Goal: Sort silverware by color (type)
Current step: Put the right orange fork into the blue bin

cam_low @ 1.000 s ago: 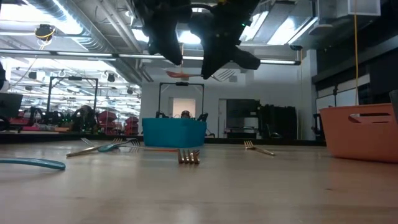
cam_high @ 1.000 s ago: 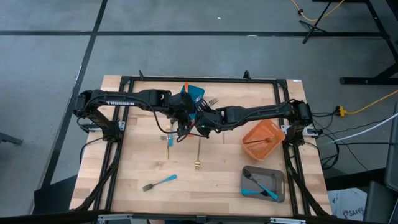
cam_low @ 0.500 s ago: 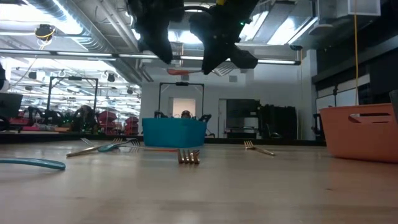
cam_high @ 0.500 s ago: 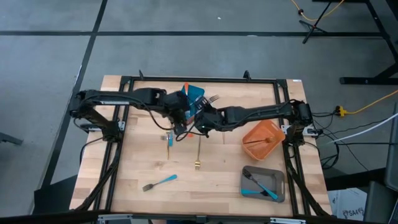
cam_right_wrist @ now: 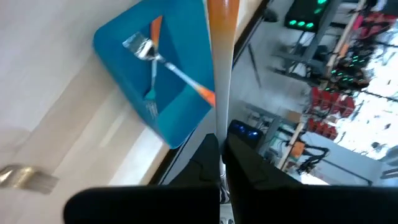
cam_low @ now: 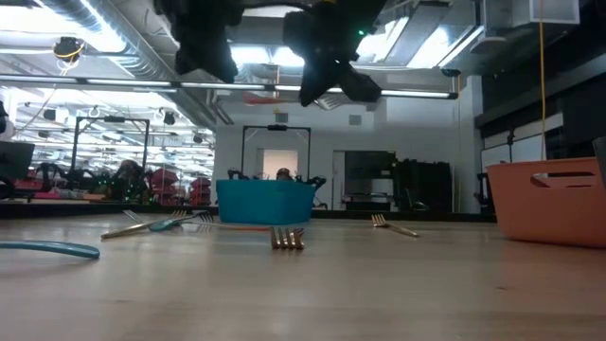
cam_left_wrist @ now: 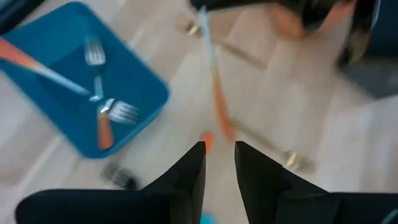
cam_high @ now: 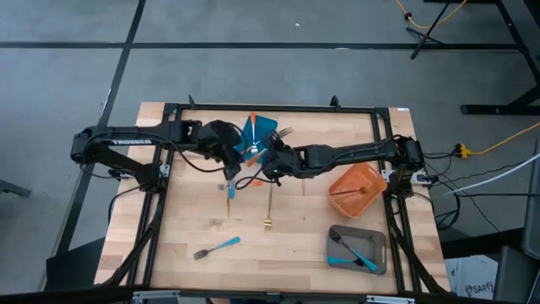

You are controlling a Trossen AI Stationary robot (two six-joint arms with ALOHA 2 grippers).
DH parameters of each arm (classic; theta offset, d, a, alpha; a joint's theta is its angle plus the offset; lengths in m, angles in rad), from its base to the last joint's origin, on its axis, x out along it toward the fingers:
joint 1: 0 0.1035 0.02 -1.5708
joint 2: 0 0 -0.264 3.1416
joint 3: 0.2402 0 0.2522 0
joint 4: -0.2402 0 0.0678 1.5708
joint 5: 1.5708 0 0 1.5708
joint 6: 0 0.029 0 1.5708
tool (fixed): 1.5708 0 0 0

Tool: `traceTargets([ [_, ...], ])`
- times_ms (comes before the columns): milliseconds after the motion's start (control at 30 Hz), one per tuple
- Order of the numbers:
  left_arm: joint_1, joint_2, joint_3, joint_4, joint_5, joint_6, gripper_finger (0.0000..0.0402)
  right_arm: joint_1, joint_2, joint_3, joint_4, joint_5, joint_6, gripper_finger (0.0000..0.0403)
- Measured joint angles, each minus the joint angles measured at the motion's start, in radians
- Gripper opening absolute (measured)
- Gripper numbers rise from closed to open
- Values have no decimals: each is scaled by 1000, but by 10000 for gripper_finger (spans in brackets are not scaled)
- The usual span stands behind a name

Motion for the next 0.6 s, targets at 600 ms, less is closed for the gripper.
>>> traceTargets([
  [600, 43, 0, -16, 147, 62, -87, 80, 0, 0, 0, 229, -46, -160, 1],
])
